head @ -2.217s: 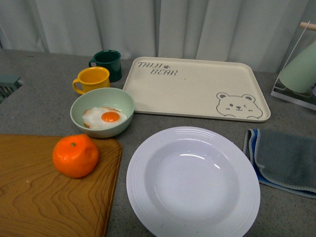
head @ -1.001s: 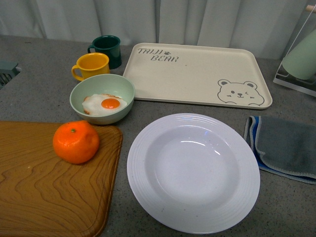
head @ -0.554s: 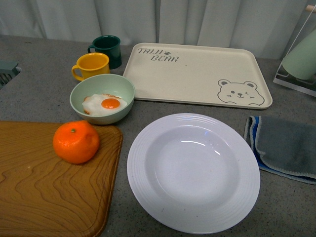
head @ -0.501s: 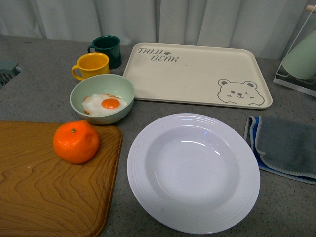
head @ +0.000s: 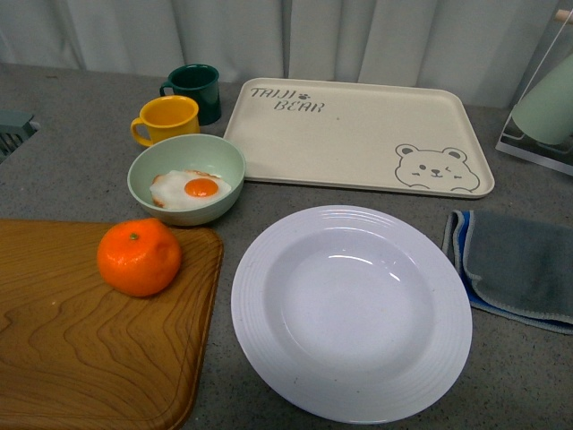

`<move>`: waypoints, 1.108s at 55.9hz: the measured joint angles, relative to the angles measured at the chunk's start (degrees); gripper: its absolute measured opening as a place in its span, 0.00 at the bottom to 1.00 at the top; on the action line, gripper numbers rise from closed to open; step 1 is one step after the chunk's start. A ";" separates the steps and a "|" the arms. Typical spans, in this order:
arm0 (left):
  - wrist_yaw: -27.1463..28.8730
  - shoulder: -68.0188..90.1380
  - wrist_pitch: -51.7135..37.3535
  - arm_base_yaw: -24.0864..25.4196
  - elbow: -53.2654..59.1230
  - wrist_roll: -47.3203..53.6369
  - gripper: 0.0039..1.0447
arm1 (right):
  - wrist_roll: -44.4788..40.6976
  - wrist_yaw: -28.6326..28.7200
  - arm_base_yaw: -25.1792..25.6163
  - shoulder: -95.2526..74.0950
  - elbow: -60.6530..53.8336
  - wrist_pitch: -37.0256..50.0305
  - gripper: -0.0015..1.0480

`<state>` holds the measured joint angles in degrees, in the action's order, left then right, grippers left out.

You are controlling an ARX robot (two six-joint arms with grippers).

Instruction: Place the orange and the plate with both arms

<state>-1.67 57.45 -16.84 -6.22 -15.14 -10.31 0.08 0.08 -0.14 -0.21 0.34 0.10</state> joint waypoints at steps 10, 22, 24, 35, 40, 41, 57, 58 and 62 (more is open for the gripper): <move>-4.02 20.48 -0.24 -1.31 -9.84 -0.52 0.94 | 0.00 0.00 0.00 0.00 0.00 0.00 0.91; -4.63 34.67 3.32 -1.84 -19.56 0.35 0.94 | 0.00 0.00 0.00 0.00 0.00 0.00 0.91; -4.55 35.89 3.89 -1.90 -20.41 0.76 0.94 | 0.00 0.00 0.00 0.00 0.00 0.00 0.91; -3.43 41.24 6.03 -2.47 -23.82 1.27 0.94 | 0.00 0.00 0.00 0.00 0.00 0.00 0.91; -4.28 43.01 7.08 -2.60 -24.63 0.90 0.94 | 0.00 0.00 0.00 0.00 0.00 0.00 0.91; -5.07 43.34 7.08 -2.64 -24.72 0.50 0.94 | 0.00 0.00 0.00 0.00 0.00 0.00 0.91; -5.29 48.96 6.99 -3.02 -27.23 0.09 0.94 | 0.00 0.00 0.00 0.00 0.00 0.00 0.91; -5.11 49.18 6.73 -3.02 -27.23 0.20 0.94 | 0.00 0.00 0.00 0.00 0.00 0.00 0.91; -4.61 50.51 5.97 -2.91 -27.43 0.79 0.93 | 0.00 0.00 0.00 0.00 0.00 0.00 0.91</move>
<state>-6.28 107.96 -10.87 -9.13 -42.57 -9.52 0.08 0.08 -0.14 -0.21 0.34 0.10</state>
